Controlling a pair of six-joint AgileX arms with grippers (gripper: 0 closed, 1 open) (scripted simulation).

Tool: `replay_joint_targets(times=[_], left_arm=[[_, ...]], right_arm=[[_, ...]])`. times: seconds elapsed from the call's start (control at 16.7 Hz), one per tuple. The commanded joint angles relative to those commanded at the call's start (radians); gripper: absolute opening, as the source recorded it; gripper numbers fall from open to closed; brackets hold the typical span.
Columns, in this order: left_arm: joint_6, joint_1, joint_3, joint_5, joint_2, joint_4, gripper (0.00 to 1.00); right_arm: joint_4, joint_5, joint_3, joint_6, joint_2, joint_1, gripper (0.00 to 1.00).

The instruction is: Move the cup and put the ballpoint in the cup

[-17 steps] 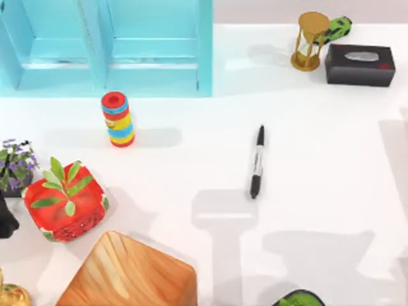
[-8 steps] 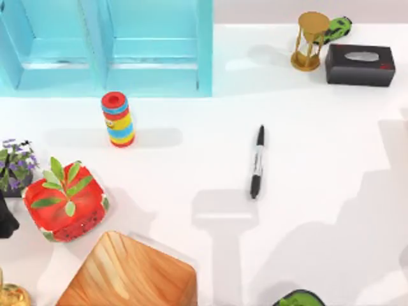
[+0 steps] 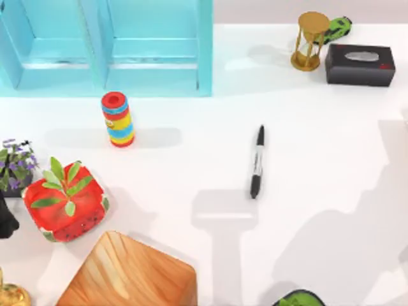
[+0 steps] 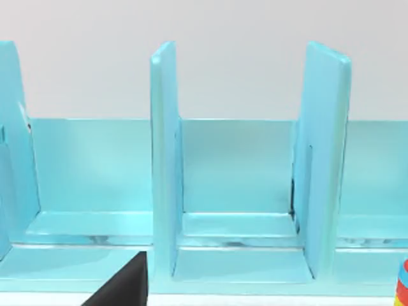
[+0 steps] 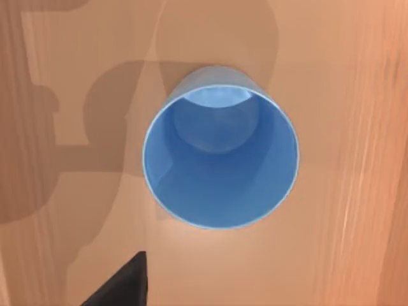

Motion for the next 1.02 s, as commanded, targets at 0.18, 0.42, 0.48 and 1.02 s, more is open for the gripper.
replay_joint_targets(times=[0.18, 0.42, 0.48, 1.02], left_arm=[[0.000, 0.000, 0.000, 0.000, 0.000, 0.000, 1.00], [0.000, 0.000, 0.000, 0.000, 0.000, 0.000, 1.00], [0.000, 0.000, 0.000, 0.000, 0.000, 0.000, 1.00], [0.000, 0.000, 0.000, 0.000, 0.000, 0.000, 1.00]], right_arm=[[0.036, 0.000, -0.034, 0.002, 0.011, -0.002, 1.00], [0.190, 0.000, -0.152, 0.004, 0.042, -0.001, 1.00], [0.239, 0.000, -0.186, 0.004, 0.052, -0.001, 1.00], [0.373, 0.000, -0.292, 0.004, 0.084, -0.001, 0.92]])
